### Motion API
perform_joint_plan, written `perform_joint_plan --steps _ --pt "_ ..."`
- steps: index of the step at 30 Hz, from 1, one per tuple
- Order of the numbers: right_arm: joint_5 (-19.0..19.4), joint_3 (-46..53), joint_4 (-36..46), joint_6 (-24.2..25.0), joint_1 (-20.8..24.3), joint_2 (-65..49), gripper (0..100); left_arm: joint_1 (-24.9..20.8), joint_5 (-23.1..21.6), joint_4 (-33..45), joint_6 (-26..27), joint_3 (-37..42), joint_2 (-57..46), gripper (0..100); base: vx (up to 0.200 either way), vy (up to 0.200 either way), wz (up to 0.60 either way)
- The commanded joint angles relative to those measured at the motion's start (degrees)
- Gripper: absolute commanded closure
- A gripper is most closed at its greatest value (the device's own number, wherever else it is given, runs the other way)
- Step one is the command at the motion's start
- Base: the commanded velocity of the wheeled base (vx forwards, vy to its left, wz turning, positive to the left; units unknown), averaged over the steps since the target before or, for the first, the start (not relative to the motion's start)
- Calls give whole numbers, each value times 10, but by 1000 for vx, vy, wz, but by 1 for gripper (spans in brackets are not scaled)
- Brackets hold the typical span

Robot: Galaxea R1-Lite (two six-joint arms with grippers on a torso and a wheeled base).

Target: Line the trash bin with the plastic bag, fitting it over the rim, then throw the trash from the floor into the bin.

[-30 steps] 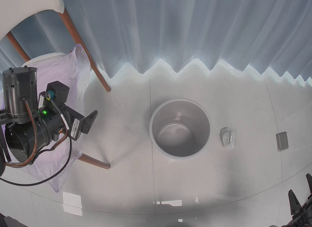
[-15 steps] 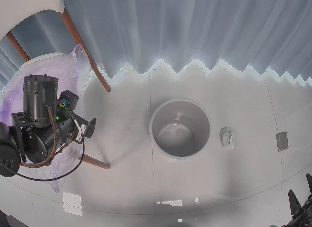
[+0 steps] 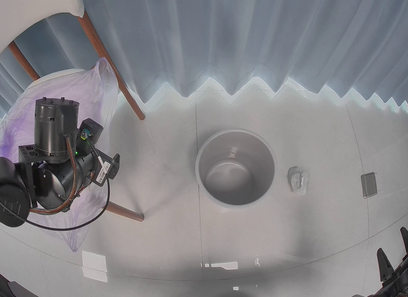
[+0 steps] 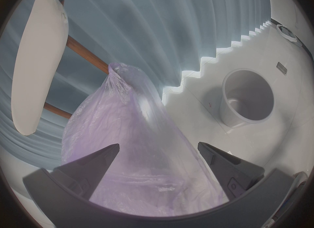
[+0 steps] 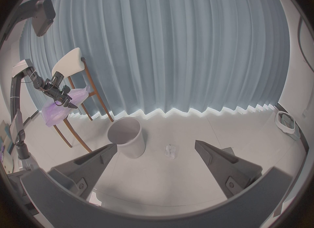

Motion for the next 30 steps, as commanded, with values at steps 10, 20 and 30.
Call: perform_joint_plan --steps 10,20,30 --pt "0 10 0 1 0 -10 0 30 -4 0 3 2 -8 100 0 0 0" --pt "0 10 -1 2 0 -10 0 32 -20 -7 -5 7 -59 100 0 0 0" --pt "0 10 -1 3 0 -10 0 32 -132 -7 -76 -19 -128 100 0 0 0"
